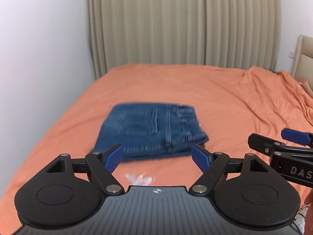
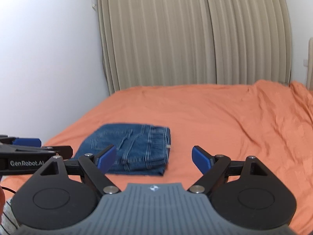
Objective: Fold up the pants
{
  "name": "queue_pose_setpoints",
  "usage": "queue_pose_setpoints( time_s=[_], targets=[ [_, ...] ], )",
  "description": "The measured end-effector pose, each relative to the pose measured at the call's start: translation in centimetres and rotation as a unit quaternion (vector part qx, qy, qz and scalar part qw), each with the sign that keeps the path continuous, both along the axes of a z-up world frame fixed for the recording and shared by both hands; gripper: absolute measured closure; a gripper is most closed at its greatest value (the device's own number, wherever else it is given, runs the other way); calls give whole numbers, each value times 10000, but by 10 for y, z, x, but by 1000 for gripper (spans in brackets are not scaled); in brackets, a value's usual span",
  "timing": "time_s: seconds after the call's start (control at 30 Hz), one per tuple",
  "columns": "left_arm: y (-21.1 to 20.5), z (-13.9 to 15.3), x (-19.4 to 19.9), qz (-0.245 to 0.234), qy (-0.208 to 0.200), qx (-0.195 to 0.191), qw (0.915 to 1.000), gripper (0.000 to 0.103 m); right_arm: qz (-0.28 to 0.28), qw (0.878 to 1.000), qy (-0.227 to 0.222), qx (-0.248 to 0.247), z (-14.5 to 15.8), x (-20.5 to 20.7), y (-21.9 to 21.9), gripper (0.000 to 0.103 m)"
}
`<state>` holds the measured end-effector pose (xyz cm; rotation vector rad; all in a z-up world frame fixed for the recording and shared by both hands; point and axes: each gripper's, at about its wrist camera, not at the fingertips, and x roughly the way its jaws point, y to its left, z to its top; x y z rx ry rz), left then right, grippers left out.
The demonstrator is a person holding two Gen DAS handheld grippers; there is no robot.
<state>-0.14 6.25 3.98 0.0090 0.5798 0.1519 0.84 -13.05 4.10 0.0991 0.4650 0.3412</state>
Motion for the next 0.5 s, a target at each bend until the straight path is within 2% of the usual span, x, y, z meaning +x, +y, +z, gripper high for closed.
queue_pose_setpoints(
  time_s=[0.13,0.27,0.33,0.5],
  targets=[
    [6,-13,-8,141,-10,-162,9998,11,88,9997,233,-32,-18,0,11,22],
    [7,-19,-11,259,124,53,9996,11,202,9993,296,-138,-30,-1,25,22],
    [7,-23,-11,345,201,190,9990,11,259,9990,311,-191,-33,-2,29,22],
    [7,-24,-15,392,243,42,9989,11,282,9990,312,-180,-30,-6,28,22]
  ],
)
